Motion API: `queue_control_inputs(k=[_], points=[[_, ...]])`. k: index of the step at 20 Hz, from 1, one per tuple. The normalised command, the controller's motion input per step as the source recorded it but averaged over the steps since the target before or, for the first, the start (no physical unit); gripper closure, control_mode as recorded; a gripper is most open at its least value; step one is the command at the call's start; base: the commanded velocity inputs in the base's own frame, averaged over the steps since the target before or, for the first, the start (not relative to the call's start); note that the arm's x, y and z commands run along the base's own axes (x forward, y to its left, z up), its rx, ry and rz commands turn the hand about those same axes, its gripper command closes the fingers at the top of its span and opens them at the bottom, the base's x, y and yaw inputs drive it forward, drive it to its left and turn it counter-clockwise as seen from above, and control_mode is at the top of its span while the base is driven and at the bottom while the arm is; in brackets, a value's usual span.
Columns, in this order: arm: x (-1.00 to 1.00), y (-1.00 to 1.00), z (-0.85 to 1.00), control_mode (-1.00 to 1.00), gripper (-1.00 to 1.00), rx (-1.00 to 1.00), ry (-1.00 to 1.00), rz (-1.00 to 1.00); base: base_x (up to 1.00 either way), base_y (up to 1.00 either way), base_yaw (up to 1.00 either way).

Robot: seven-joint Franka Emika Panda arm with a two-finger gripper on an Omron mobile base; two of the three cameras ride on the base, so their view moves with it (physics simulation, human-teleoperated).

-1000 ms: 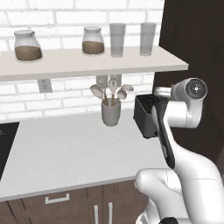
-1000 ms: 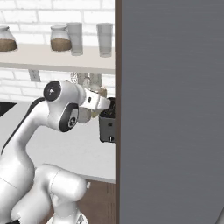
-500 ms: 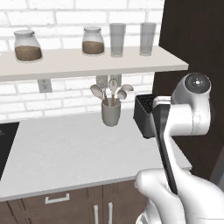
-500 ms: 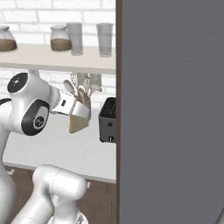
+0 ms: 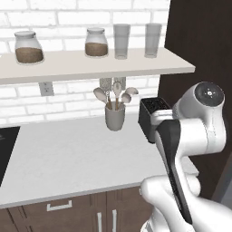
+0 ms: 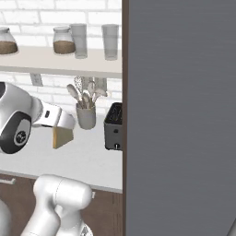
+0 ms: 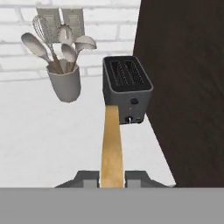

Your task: Start the toaster. Once the lever pops up, take the bread to the plate on the dining counter.

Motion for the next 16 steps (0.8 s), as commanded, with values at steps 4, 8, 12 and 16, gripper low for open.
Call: queue_control_inputs(k=[4, 8, 12, 16], points=[[-0.05, 0.3, 0.0, -1.0, 1.0, 0.03, 0.01, 0.18, 0.0, 0.0, 0.0], [0.0, 0.14, 0.0, -1.0, 1.0, 0.01, 0.13, 0.03, 0.0, 0.0, 0.0], [-0.13, 0.05, 0.0, -1.0, 1.0, 0.0, 0.1, 0.0, 0.0, 0.0, 0.0], [0.0, 0.0, 0.0, 1.0, 1.0, 0.0, 0.0, 0.0, -0.98, 0.0, -0.01]])
